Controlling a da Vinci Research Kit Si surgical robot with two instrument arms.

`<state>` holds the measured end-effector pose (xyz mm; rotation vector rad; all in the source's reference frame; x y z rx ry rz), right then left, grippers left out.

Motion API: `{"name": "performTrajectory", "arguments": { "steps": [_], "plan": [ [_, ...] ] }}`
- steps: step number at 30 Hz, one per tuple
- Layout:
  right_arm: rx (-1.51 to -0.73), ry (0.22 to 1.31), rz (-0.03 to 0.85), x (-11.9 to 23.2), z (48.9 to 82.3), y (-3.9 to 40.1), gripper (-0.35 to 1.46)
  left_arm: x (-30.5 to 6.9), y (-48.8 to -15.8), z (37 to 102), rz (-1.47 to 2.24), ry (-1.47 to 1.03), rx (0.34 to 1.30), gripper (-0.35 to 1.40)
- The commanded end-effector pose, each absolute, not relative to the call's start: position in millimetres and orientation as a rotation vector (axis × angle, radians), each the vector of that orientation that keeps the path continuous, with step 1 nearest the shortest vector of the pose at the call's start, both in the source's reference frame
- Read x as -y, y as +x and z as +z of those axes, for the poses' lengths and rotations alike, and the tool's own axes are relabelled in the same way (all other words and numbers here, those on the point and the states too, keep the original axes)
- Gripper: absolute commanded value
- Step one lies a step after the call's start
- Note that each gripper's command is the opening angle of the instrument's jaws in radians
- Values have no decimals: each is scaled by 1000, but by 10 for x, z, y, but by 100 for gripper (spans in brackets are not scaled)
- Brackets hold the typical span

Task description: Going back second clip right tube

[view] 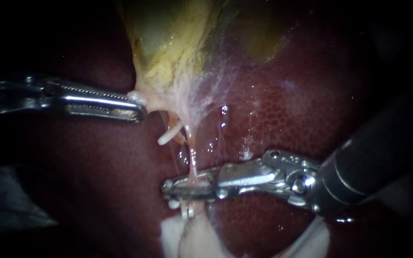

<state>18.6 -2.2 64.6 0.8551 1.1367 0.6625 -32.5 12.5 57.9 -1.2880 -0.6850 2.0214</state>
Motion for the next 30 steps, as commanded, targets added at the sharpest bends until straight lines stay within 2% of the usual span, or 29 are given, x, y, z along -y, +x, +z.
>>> {"name": "performTrajectory", "arguments": {
  "steps": [1,2,4,5,12,20,22,26,30],
  "plan": [
    [-1137,855,663,22,646,187,-25,-125,-325,579,2022,-1289,686,-35],
    [-1139,851,659,21,646,189,-2,-125,-325,579,2022,-1289,686,-35],
    [-1149,827,640,19,648,195,33,-125,-325,579,2022,-1289,686,-35],
    [-1149,825,642,19,649,198,43,-125,-325,580,2022,-1289,686,-35],
    [-1115,712,657,9,664,193,50,-125,-324,580,2022,-1289,686,-35],
    [-1099,660,660,-5,677,171,50,-125,-323,580,2023,-1289,686,-35],
    [-1093,643,625,-5,671,167,50,-124,-322,580,2023,-1290,687,-35],
    [-1087,584,500,-7,646,153,50,-124,-320,580,2023,-1290,688,-35],
    [-1064,455,317,-16,606,125,50,-124,-318,579,2023,-1290,689,-35]
  ]
}}
